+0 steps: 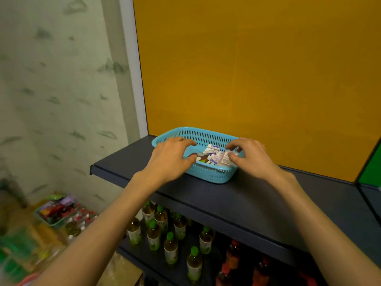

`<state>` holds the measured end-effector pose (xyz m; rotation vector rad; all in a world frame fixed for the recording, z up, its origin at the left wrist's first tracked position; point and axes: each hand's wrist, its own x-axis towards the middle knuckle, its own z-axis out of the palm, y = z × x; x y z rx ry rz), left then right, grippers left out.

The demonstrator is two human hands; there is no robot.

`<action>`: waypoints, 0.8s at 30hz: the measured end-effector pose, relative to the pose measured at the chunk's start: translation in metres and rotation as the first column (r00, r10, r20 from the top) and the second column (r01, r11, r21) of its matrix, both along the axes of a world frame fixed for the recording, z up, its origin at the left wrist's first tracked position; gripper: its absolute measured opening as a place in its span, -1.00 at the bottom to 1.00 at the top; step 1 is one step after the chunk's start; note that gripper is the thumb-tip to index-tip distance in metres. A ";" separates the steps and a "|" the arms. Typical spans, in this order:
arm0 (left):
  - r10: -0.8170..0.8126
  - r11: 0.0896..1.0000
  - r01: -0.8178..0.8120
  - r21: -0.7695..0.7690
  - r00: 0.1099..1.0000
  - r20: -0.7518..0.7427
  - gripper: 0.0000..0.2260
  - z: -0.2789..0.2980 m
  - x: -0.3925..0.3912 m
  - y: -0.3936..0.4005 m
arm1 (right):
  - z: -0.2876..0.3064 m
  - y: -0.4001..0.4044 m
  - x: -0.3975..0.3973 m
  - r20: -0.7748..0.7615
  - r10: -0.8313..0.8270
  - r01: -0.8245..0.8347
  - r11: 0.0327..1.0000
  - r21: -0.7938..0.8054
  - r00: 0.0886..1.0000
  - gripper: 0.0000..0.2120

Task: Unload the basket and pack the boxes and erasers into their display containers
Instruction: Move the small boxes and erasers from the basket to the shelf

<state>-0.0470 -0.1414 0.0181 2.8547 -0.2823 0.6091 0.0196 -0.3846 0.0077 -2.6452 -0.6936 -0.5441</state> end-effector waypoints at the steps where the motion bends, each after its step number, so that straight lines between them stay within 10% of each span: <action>1: -0.010 1.000 0.010 0.002 1.000 -0.003 -0.60 0.002 0.011 0.007 | -0.001 0.006 0.009 -0.014 -0.014 0.014 1.000 0.010 1.000 -0.79; 24: -0.334 0.857 0.450 0.251 0.856 -0.396 -0.60 -0.034 0.246 0.013 | -0.008 0.046 0.073 -0.192 -0.318 0.287 0.943 -0.170 0.928 -0.76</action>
